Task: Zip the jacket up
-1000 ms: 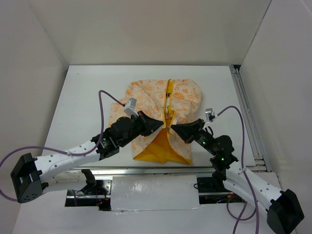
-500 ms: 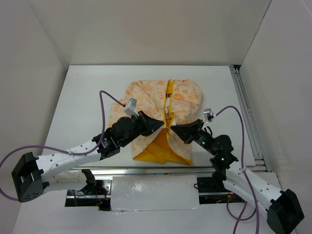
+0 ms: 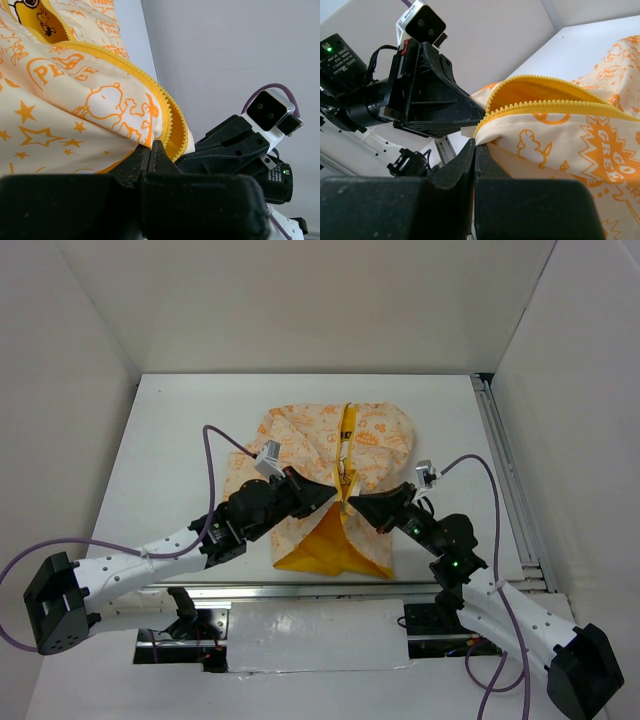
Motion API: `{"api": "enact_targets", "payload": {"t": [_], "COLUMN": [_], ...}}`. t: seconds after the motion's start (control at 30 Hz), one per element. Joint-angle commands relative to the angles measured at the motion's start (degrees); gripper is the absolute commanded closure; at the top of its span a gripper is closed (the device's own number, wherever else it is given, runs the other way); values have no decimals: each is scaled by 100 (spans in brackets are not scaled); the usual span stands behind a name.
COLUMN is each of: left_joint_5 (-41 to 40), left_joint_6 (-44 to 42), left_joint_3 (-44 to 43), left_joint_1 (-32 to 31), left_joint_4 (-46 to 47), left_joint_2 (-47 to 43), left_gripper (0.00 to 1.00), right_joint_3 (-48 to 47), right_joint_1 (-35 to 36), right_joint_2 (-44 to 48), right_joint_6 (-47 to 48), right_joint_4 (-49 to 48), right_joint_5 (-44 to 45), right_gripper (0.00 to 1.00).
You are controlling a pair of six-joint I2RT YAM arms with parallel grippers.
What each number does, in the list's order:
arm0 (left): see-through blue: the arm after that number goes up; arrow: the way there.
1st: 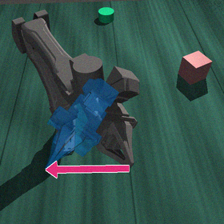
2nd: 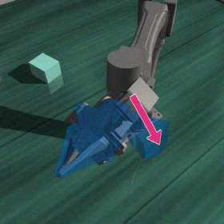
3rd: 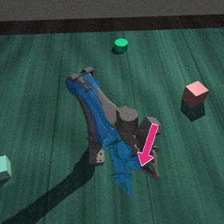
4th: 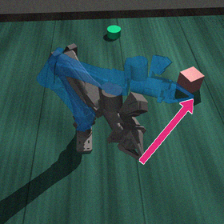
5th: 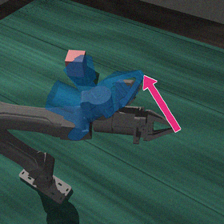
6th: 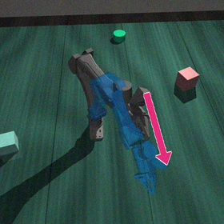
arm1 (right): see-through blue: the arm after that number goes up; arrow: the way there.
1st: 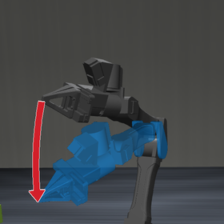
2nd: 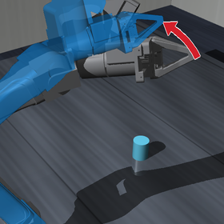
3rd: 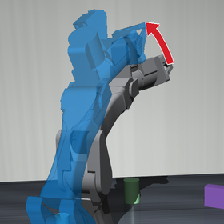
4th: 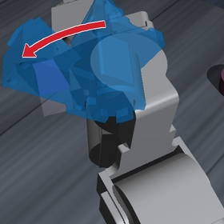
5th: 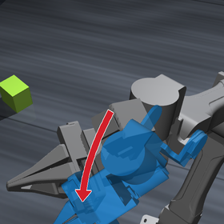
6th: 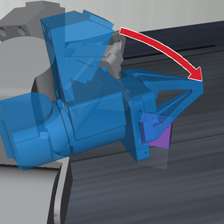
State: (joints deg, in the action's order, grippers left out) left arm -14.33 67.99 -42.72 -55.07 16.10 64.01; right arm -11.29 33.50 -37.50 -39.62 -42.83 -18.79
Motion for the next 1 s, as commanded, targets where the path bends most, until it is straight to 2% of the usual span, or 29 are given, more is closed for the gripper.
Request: {"api": "enact_targets", "payload": {"t": [0.0,0.17,0.5,0.97], "left_joint_5": [18,88,211,-334], "left_joint_6": [83,101,127,4], "left_joint_3": [35,158,211,194], "left_joint_1": [-57,-57,-57,-57], "left_joint_4": [508,552,561,543], "left_joint_2": [-81,-213,-187,-389], "left_gripper": [100,100,100,100], "right_joint_3": [-286,-357,-444,-313], "right_joint_1": [34,26,-10,-19], "right_joint_2": [-3,-12,-38,243], "right_joint_6": [-55,-46,-143,-231], "right_joint_4": [-411,-261,-191,222], "right_joint_5": [59,279,138,-2], "right_gripper": [100,100,100,100]}}
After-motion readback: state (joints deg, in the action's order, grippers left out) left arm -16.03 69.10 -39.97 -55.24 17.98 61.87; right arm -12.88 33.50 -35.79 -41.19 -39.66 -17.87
